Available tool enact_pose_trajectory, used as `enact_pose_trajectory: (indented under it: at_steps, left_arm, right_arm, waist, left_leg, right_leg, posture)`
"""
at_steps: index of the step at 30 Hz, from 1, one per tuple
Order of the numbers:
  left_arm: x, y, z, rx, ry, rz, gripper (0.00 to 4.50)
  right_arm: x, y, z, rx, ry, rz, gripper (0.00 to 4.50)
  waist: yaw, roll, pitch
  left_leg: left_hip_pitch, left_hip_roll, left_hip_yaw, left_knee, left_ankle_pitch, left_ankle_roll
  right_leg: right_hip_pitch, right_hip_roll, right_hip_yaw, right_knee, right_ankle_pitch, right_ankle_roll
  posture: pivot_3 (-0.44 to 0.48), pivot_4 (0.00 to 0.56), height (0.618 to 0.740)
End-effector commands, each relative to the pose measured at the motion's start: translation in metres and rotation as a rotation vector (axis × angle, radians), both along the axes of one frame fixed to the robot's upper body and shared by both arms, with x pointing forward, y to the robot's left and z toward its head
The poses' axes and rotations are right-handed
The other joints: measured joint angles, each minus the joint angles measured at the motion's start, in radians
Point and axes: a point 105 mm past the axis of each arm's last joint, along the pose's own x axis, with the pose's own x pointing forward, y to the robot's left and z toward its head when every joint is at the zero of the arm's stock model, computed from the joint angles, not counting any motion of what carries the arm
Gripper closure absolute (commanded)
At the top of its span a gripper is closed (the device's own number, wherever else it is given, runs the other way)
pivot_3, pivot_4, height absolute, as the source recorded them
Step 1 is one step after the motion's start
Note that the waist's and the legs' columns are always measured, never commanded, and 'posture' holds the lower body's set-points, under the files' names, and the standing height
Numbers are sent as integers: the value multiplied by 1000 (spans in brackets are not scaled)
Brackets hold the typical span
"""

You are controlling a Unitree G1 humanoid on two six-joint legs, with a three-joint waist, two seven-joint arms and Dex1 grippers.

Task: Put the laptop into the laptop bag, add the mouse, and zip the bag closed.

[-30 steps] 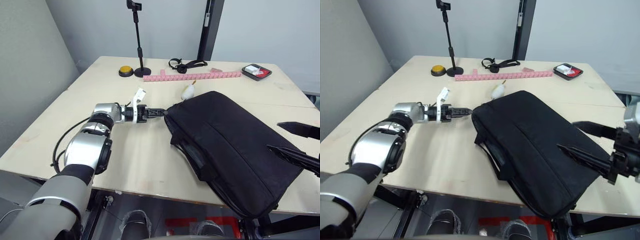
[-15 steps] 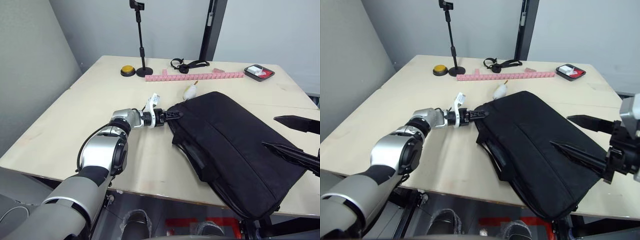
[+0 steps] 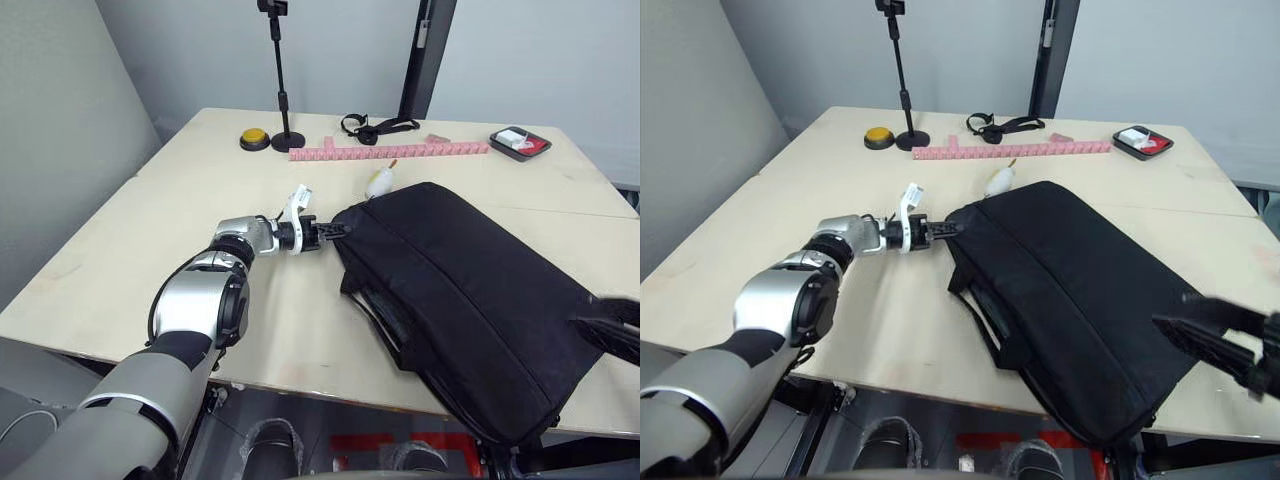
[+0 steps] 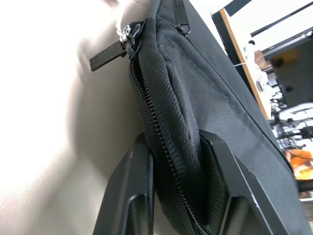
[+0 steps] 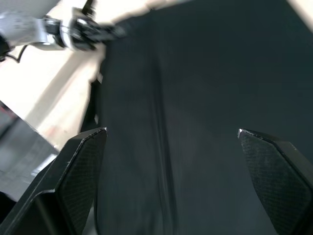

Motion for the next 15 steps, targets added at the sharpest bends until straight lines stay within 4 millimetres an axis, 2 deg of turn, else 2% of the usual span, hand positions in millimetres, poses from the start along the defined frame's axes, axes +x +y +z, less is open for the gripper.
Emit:
enact_pose_trajectory:
  at_steps: [1,4,6,10,15]
  left_arm:
    - [2,4,29,-80,-78,-35,3283]
    - [-2,4,31,-107,-73,-63,3283]
    - [-3,3,30,-107,-69,-72,3283]
    - [-6,4,21,-95,-49,-73,3283]
    - [-10,4,19,-95,-43,-89,3283]
  right_arm:
    - [-12,-9,-30,73,95,-43,0]
    - [-17,-13,-59,127,163,-97,0]
    - [-18,-16,-69,135,181,-120,0]
    - [-17,-18,-87,149,221,-137,0]
    - [-10,-10,-95,162,233,-100,0]
  waist:
    - [-1,0,0]
    - [-5,0,0]
    - [-6,0,0]
    - [-6,1,0]
    - [-5,1,0]
  left_leg:
    - [0,0,0,0,0,0]
    - [0,0,0,0,0,0]
    - [0,-1,0,0,0,0]
    - [1,-1,0,0,0,0]
    - [1,-1,0,0,0,0]
  right_leg:
    - [0,0,0,0,0,0]
    - [0,0,0,0,0,0]
    - [1,-1,0,0,0,0]
    - [1,-1,0,0,0,0]
    - [1,-1,0,0,0,0]
  posture:
    - [0,150,739]
    - [0,150,739]
    - [0,150,739]
    - [0,150,739]
    - [0,150,739]
